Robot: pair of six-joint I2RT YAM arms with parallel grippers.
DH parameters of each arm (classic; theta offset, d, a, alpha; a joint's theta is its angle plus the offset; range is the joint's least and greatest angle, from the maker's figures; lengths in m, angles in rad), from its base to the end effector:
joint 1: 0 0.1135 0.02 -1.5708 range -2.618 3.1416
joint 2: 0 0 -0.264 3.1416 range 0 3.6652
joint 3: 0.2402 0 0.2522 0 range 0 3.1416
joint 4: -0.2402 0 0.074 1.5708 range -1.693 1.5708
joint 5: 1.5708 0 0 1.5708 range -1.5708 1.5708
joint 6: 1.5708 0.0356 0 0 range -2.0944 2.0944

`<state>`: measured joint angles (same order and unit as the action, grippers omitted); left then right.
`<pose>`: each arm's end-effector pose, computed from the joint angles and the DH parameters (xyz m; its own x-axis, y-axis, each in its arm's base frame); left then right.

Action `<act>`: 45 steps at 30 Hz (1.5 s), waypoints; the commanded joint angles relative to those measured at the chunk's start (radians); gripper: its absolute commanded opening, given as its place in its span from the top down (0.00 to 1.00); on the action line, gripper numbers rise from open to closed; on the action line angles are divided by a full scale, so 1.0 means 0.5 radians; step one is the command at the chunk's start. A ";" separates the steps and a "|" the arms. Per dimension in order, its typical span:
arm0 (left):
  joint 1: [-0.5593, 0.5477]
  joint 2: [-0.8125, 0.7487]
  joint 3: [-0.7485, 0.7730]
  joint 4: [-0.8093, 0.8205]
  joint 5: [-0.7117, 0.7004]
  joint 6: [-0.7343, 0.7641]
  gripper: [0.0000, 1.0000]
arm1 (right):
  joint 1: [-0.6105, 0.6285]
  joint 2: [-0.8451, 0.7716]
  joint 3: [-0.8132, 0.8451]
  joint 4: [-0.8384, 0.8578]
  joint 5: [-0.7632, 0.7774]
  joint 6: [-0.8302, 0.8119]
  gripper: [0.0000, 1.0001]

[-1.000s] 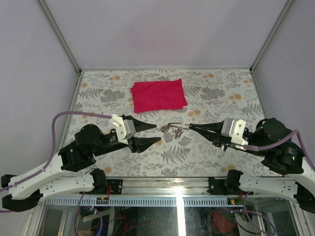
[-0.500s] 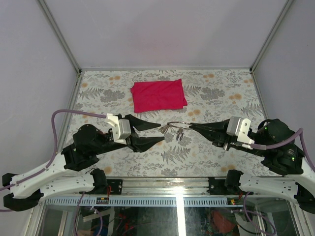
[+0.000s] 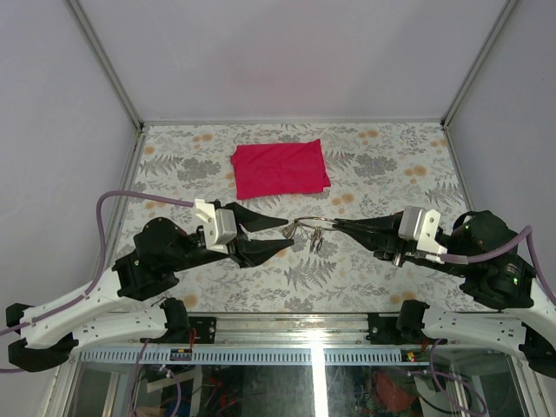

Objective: Put the keys on the keyring

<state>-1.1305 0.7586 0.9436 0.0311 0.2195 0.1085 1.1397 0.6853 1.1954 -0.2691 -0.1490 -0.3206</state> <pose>0.0630 -0.1520 0.4225 0.1963 -0.1686 -0.9659 0.9579 0.2433 0.1522 0.0395 0.0986 0.4786 0.3968 0.1168 -0.9105 -0.8784 0.3362 -0.3396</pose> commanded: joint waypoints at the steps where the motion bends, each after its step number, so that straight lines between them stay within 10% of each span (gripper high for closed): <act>1: 0.004 -0.037 0.064 0.153 -0.029 0.020 0.59 | 0.005 -0.034 0.008 0.190 0.014 0.025 1.00; 45: 0.005 0.047 0.197 -0.001 -0.046 0.053 0.73 | 0.003 -0.051 -0.024 0.148 0.069 0.032 1.00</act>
<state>-1.1305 0.7856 1.0023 0.0086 0.2173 0.1184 1.1397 0.6777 1.1801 -0.2638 -0.1394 -0.3138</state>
